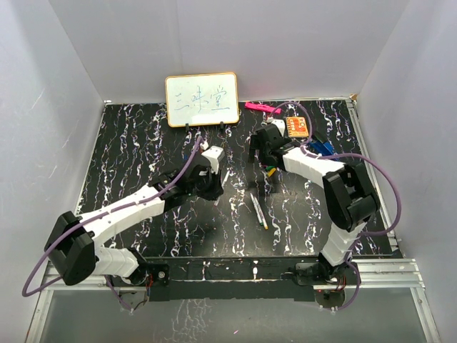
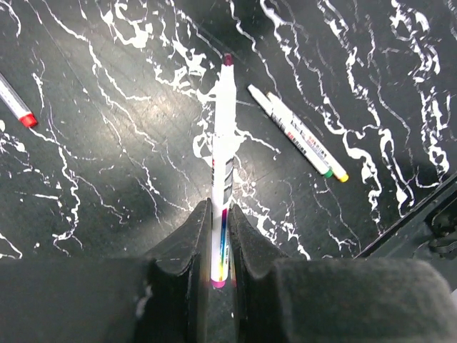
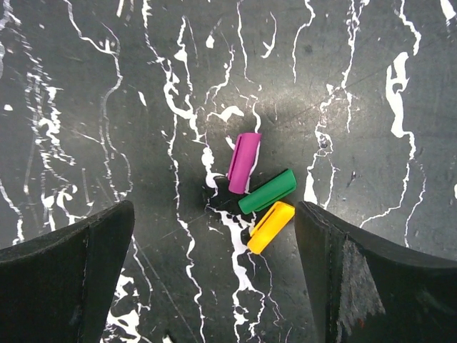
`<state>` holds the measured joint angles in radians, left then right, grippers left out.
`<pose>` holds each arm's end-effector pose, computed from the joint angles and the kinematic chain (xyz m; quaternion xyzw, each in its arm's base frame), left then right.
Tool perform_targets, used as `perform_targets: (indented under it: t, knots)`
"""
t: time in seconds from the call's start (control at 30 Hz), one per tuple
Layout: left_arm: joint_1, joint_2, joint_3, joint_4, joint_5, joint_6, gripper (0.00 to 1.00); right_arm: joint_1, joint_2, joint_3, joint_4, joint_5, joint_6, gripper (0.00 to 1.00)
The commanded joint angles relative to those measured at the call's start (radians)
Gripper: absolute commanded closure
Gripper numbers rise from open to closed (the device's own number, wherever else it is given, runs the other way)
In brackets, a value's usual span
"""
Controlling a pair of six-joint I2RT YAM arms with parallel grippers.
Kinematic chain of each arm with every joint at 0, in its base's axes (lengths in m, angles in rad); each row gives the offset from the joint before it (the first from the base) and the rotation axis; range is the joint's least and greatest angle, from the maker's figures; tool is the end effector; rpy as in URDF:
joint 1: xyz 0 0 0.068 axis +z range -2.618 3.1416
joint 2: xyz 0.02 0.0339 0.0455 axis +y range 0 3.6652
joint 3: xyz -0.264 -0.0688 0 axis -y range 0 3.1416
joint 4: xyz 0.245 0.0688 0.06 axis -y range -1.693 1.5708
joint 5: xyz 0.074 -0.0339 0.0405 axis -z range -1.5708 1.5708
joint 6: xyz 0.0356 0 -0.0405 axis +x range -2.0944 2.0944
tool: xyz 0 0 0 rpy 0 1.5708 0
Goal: Insert the pens into the pen caps
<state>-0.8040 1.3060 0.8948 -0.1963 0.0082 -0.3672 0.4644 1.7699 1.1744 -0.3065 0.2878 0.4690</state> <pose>0.2006 -0.2087 0.2628 0.1939 0.8648 -0.2591 0.3840 0.3405 0.1593 0.1997 0.0492 0.9347 0.0252 0.3510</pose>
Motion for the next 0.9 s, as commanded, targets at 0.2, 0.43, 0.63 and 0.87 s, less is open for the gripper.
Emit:
perform_targets:
  t: [0.2,0.43,0.63,0.87]
  knots:
    - [0.011,-0.057,-0.052,0.094,0.005,-0.059,1.0,-0.007,0.06,0.032,0.073,0.0,-0.019,0.06]
    - [0.014,-0.059,-0.068,0.104,0.012,-0.07,1.0,-0.01,0.107,0.089,0.072,0.006,-0.044,0.07]
    - [0.016,-0.051,-0.078,0.108,0.022,-0.077,1.0,-0.01,0.127,0.131,0.057,0.018,-0.052,0.08]
    - [0.02,-0.032,-0.076,0.115,0.026,-0.082,1.0,-0.013,0.189,0.193,0.014,0.031,-0.049,0.16]
